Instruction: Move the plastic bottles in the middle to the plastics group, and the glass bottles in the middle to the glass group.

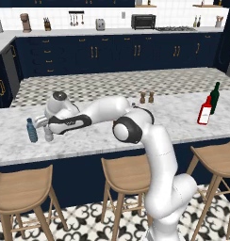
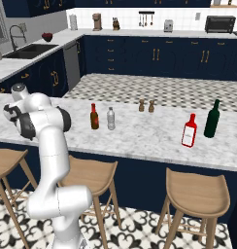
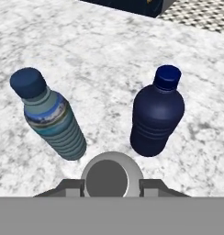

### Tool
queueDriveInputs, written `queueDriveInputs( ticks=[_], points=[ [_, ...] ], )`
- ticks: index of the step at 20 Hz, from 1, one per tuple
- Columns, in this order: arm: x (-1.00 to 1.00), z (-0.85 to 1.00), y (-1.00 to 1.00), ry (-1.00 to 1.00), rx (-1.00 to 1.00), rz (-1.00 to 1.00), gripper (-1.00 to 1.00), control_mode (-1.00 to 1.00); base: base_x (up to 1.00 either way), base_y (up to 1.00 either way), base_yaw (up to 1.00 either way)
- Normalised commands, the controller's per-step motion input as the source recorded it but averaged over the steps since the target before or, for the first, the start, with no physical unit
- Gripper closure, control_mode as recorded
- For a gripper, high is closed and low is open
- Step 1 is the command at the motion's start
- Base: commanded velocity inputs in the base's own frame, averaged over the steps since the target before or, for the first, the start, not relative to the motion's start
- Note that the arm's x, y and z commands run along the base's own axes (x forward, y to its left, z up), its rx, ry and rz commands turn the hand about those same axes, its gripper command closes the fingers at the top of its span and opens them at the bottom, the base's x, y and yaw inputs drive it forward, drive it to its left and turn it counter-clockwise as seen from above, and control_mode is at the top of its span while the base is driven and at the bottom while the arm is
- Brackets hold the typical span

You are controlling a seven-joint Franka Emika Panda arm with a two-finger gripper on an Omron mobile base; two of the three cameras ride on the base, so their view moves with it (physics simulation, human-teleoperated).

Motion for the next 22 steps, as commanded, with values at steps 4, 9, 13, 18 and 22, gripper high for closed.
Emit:
queueDriveInputs(
  ticks=[4, 9, 13, 18, 22],
  points=[
    [0.0, 0.0, 0.0, 0.0, 0.0, 0.0, -1.0, -1.0, 0.0, 0.0, 0.0],
    [0.0, 0.0, 0.0, 0.0, 0.0, 0.0, -1.0, -1.0, 0.0, 0.0, 0.0],
    [0.0, 0.0, 0.0, 0.0, 0.0, 0.0, -1.0, -1.0, 0.0, 0.0, 0.0],
    [0.0, 0.0, 0.0, 0.0, 0.0, 0.0, -1.0, -1.0, 0.0, 0.0, 0.0],
    [-0.01, 0.03, 0.0, 0.0, 0.0, 0.0, -1.0, -1.0, 0.0, 0.0, 0.0]
  ],
)
